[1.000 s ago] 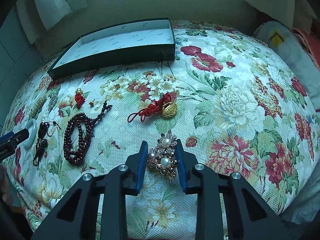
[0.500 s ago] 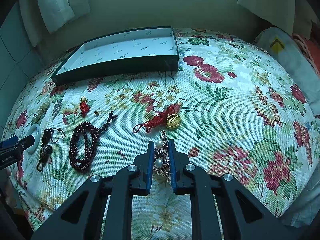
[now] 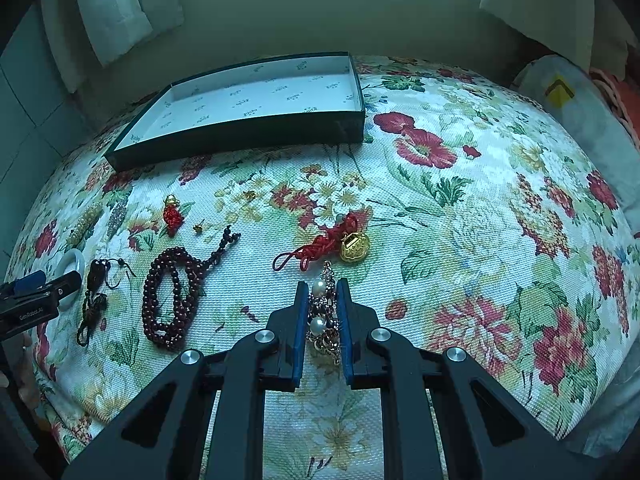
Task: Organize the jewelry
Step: 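Grasp the white jade bangle with the left gripper while the right gripper lifts the brooch, then carry the bangle and brooch into the tray and open both grippers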
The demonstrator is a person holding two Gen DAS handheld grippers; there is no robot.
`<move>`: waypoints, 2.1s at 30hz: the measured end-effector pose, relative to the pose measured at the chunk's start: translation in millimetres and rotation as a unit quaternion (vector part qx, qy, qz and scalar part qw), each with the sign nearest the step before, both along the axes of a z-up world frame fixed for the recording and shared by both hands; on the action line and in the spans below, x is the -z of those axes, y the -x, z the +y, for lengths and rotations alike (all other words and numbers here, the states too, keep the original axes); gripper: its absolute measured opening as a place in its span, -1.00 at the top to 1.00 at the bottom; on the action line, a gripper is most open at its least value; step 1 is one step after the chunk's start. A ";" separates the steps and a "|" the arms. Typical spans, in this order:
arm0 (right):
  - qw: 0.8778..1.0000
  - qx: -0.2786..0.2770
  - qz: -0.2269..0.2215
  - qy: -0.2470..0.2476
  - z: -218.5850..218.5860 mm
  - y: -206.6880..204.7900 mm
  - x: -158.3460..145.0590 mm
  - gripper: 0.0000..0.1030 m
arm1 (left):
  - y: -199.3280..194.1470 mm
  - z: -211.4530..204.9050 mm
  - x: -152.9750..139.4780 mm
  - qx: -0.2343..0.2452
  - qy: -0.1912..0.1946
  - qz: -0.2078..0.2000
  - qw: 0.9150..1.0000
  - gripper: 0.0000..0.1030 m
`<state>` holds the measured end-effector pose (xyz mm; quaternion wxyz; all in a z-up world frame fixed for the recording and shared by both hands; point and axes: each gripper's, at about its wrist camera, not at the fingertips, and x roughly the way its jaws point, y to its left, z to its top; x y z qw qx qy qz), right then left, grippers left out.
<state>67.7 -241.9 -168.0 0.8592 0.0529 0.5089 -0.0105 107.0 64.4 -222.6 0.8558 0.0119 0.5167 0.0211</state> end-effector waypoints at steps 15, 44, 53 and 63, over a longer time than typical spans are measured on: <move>1.000 0.002 -0.001 -0.003 0.4 -2.6 -0.3 0.72 | 3.7 1.1 -3.6 0.022 0.025 -0.016 0.999 -0.37; 0.992 -0.024 -0.123 -0.025 7.8 -88.5 -79.1 0.72 | -77.8 -51.8 -99.0 0.083 0.045 -0.124 0.988 -0.37; 0.990 -0.035 -0.137 -0.024 8.4 -157.4 -70.3 0.72 | -150.2 -74.3 -100.5 0.086 0.046 -0.146 0.985 -0.37; 0.998 -0.039 -0.054 -0.022 9.6 -194.0 3.8 0.72 | -192.6 -83.4 -36.0 0.081 0.036 -0.092 0.992 -0.37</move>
